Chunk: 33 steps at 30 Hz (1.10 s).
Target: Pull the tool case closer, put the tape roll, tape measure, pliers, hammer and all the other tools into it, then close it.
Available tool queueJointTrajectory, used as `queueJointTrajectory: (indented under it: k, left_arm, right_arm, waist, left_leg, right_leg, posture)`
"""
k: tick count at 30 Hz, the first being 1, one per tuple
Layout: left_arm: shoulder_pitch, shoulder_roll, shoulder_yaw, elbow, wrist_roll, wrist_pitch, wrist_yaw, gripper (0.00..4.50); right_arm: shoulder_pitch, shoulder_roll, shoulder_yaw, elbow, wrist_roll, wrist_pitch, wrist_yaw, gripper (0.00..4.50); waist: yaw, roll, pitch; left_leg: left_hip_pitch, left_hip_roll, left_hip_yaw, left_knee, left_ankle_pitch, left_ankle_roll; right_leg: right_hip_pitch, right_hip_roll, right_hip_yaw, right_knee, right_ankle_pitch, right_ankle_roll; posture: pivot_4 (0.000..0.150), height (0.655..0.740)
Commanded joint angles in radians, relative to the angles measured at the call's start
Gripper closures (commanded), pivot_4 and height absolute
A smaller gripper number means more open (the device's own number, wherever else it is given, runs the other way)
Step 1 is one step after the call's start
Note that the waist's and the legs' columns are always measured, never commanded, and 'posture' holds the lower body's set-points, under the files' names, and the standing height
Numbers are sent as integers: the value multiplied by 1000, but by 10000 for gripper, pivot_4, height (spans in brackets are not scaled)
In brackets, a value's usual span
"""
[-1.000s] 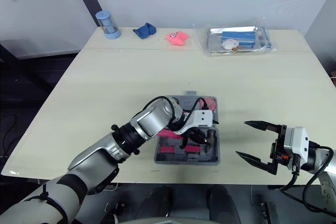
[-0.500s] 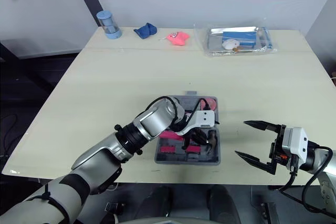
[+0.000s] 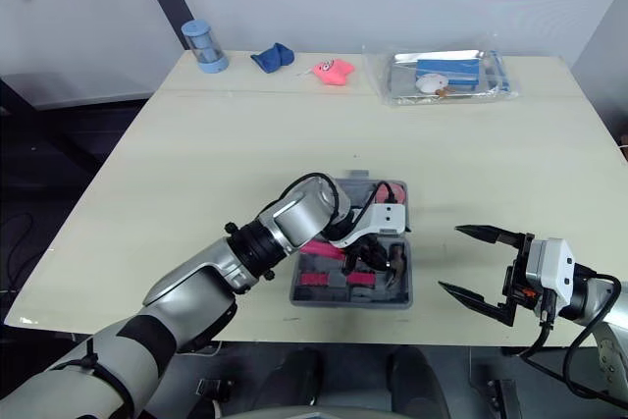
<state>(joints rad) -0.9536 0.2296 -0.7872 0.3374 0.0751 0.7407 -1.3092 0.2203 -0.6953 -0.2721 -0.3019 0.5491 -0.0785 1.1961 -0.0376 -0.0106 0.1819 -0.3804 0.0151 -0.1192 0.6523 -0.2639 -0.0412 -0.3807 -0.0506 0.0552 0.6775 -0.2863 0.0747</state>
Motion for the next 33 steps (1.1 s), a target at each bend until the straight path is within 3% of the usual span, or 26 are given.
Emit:
queueJointTrajectory:
  k: [1,4,20,26,33]
  left_arm:
    - [-6,-6,-4,-1,24,-4,23,20629]
    - [-6,-9,6,-15,26,9,35,8430]
    - [-26,66,69,-183,-27,77,17,8430]
    - [-25,123,195,-180,-81,1,37,8430]
    - [52,131,396,-58,-182,-330,49,8430]
  right_arm:
    - [-1,5,-3,-28,9,-19,-2,0]
    - [-9,6,2,-23,6,-21,-3,0]
    - [-24,6,15,-14,6,-28,-4,0]
    - [-28,9,18,-13,5,-30,-5,0]
    - [-27,12,18,-14,6,-29,-8,0]
  waist:
    - [2,0,0]
    - [2,0,0]
    - [-2,0,0]
    - [-3,0,0]
    - [-2,0,0]
  left_leg:
    - [0,0,0,0,0,0]
    - [1,-1,0,1,0,0]
    - [1,-1,-1,1,0,0]
    - [1,-1,-1,1,0,0]
    - [1,-1,-1,1,1,-1]
  right_leg:
    - [0,0,0,0,0,0]
    - [2,0,0,0,0,0]
    - [2,0,0,0,0,1]
    - [2,0,0,0,0,1]
    - [2,0,0,0,0,1]
  posture:
    - [1500,7400]
    - [1500,7400]
    - [1500,7400]
    - [1500,7400]
    - [1500,7400]
